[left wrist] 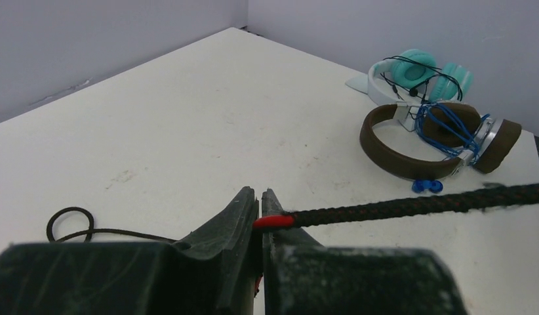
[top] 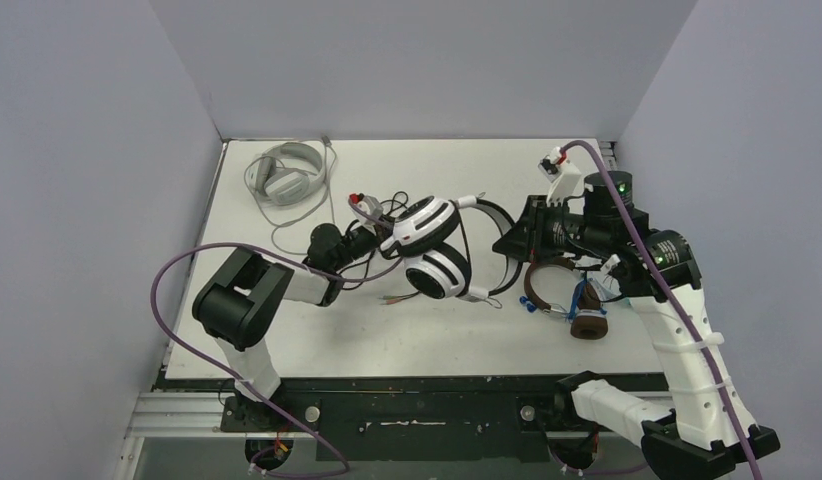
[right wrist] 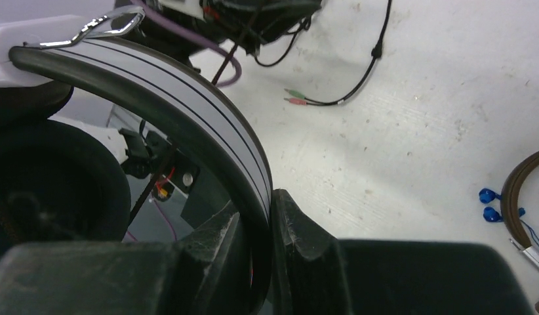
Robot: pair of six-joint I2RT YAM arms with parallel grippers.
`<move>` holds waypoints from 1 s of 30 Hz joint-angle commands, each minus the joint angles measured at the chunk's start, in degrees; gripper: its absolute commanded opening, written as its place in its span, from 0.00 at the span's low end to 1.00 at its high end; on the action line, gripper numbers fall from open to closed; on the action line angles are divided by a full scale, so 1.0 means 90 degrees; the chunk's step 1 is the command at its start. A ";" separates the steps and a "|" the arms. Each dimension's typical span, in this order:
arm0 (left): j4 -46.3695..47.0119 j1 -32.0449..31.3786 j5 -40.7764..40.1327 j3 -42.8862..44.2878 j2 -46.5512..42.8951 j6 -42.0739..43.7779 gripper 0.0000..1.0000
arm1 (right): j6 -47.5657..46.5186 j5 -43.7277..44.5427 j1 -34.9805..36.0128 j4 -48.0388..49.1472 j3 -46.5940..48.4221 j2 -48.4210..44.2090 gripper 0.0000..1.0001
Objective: Wrap the headphones
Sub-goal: Wrap the headphones cable around the headphones.
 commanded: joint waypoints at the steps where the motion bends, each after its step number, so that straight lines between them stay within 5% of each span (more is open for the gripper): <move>1: 0.0252 0.0333 0.0352 0.0557 0.0174 -0.0574 0.06 | -0.0166 -0.1003 0.0117 0.0507 -0.0337 -0.0399 0.00; 8: -0.0160 0.0562 0.0600 0.1270 0.0050 -0.0963 0.09 | -0.0415 -0.0245 0.0846 0.0533 -0.1373 -0.0486 0.00; 20: -0.1175 0.0625 0.0600 0.1589 -0.0685 -0.1116 0.11 | -0.0102 0.3313 0.3139 0.0146 -0.2045 0.0510 0.00; 30: -0.2753 0.0271 0.0072 0.1612 -0.1237 -0.0513 0.13 | 0.0272 0.6602 0.3226 -0.0565 -0.1245 0.1299 0.00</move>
